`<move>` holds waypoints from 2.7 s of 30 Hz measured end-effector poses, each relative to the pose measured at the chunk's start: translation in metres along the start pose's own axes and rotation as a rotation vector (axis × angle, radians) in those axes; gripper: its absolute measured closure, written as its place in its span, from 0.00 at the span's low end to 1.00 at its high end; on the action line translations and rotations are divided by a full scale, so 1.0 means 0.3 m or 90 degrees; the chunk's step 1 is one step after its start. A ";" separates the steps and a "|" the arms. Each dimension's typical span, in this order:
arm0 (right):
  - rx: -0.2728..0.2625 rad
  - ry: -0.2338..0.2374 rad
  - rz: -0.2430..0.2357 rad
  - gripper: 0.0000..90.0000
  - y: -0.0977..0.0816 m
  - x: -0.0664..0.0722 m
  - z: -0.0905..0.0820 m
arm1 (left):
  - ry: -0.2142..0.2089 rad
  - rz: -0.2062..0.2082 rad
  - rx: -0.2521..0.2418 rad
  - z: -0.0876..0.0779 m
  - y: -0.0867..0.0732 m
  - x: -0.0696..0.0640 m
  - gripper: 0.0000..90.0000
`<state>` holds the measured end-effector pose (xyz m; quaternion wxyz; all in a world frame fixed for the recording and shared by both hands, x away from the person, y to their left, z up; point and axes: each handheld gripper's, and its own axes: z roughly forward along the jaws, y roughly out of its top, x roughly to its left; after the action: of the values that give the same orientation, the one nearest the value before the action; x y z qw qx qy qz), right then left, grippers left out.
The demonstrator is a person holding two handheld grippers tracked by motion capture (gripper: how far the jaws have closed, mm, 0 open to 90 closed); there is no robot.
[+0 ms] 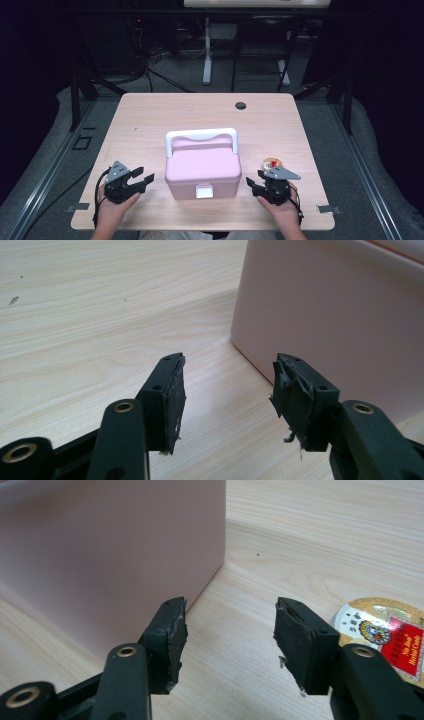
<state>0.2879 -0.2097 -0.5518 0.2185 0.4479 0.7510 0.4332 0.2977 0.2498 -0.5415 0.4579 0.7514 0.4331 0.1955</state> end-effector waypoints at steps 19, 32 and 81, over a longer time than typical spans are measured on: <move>0.012 0.025 0.027 0.56 0.012 0.002 -0.013 | -0.024 -0.029 0.011 -0.009 0.008 -0.008 0.57; -0.020 0.070 -0.002 0.54 0.041 0.021 -0.038 | -0.042 -0.028 0.021 -0.023 0.033 -0.027 0.58; -0.028 0.145 0.021 0.51 0.321 -0.009 -0.093 | -0.095 0.016 0.032 -0.047 0.327 -0.073 0.56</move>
<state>0.3158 -0.2031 -0.4557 0.1345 0.4031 0.7537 0.5014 0.3221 0.2188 -0.4481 0.4675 0.7806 0.3926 0.1338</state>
